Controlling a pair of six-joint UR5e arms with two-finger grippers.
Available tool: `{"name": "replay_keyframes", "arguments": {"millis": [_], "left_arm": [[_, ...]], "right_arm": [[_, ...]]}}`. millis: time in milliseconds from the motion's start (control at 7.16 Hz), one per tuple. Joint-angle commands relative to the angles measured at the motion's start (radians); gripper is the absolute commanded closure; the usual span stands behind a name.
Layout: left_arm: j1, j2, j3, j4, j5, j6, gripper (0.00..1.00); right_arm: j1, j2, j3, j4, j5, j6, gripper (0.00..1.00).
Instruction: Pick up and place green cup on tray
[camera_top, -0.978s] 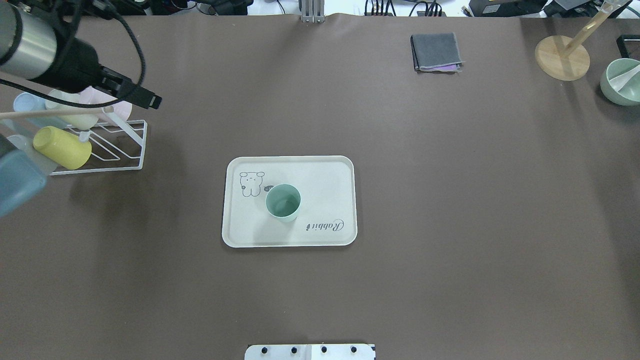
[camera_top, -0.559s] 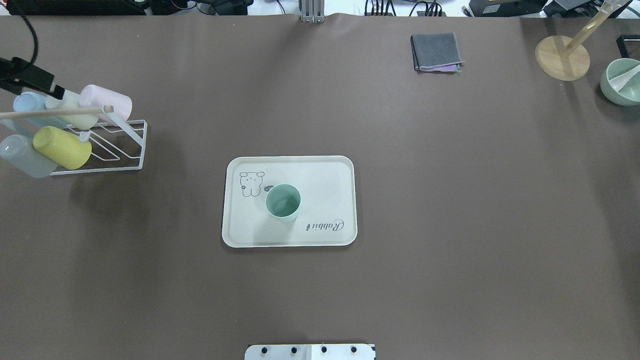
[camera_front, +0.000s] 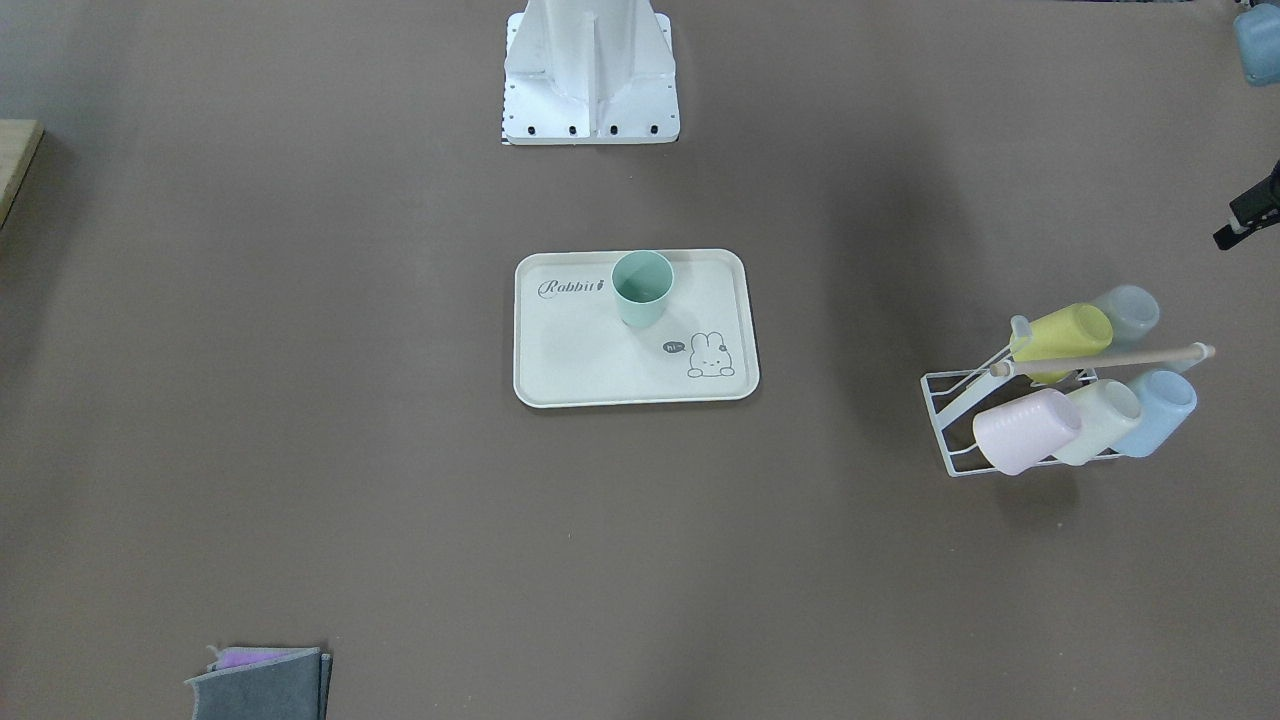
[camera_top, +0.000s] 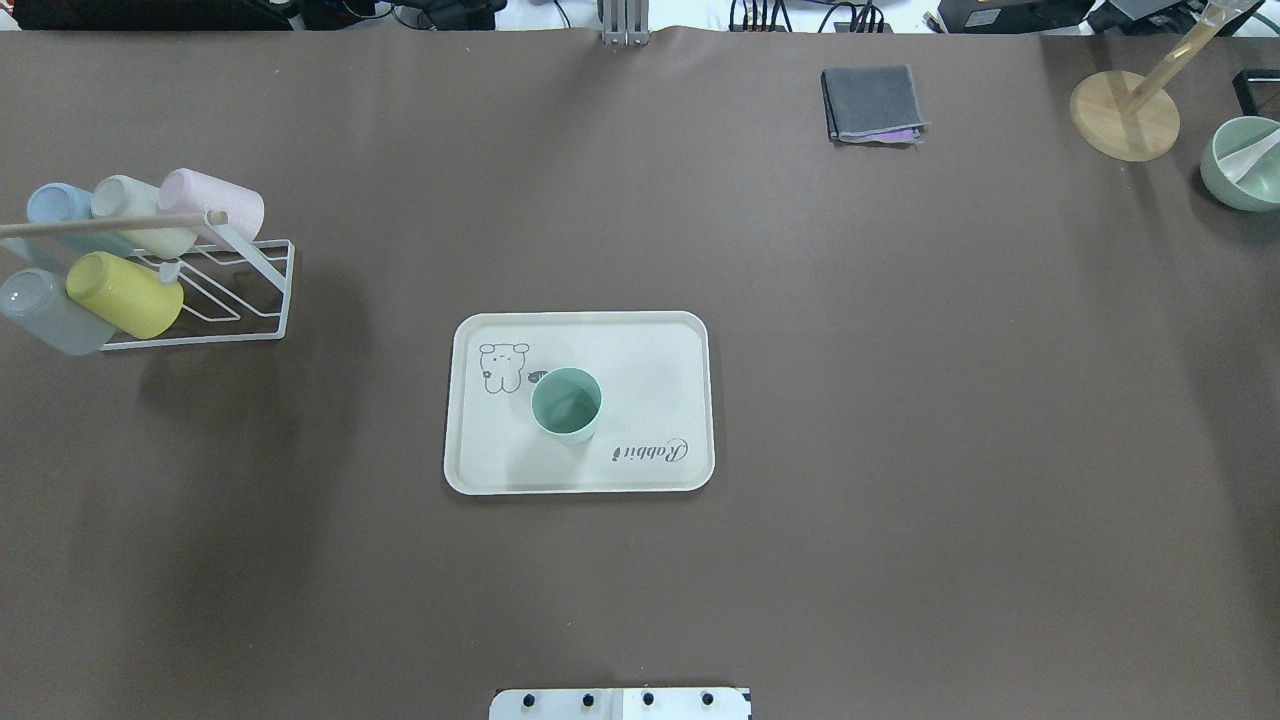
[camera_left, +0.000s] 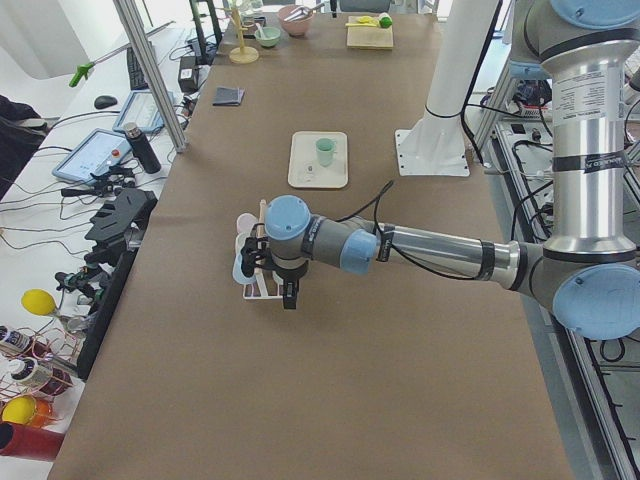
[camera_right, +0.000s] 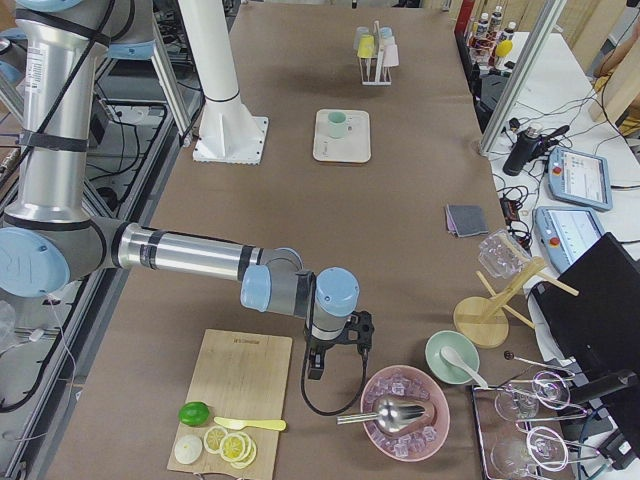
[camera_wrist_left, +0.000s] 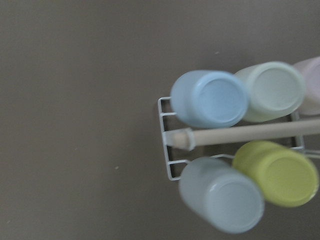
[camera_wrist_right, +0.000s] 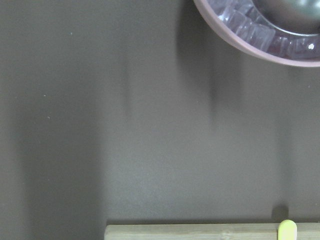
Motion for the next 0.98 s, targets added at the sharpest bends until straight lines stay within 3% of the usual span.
{"name": "replay_keyframes", "arguments": {"millis": [0,279,419,699,838], "left_arm": [[-0.125,0.052,0.074,0.070,-0.047,0.053,0.02],[-0.146,0.027,0.088,0.075,-0.022,0.053,0.02],[-0.140,0.009,0.088,0.075,0.035,0.054,0.02],[-0.064,-0.037,0.094,0.107,0.069,0.056,0.02],[-0.047,-0.115,0.128,0.150,0.098,0.059,0.02]], "right_arm": [[-0.001,0.000,0.002,0.000,0.000,0.000,0.00],[0.000,0.002,0.002,0.000,0.002,0.000,0.00],[0.000,0.002,0.012,0.002,0.002,0.000,0.00],[0.000,0.014,0.073,0.002,-0.005,0.000,0.00],[0.008,0.003,0.075,0.002,-0.003,0.000,0.00]]}}
